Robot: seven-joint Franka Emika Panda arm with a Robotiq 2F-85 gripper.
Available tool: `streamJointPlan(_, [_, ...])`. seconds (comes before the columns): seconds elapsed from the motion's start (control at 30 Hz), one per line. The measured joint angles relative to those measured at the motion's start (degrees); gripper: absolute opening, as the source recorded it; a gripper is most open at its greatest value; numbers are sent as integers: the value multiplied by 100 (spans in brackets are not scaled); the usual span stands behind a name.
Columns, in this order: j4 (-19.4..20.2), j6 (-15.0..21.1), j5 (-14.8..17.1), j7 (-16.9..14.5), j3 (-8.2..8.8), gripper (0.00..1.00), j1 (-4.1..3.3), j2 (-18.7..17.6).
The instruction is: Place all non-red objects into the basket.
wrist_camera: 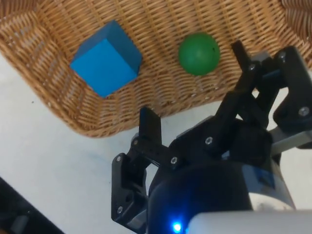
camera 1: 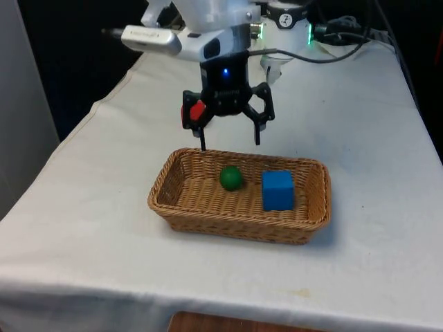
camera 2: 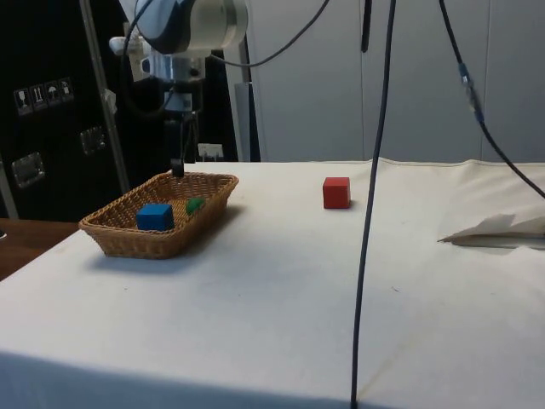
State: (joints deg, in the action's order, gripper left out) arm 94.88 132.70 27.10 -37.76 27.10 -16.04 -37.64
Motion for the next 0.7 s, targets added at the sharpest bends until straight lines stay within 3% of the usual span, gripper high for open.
streamJointPlan(0.3, [52, -206, -11, 172, 57, 100, -29, 252])
streamJointPlan(0.7, [447, -413, -143, 372, 120, 100, -86, 945])
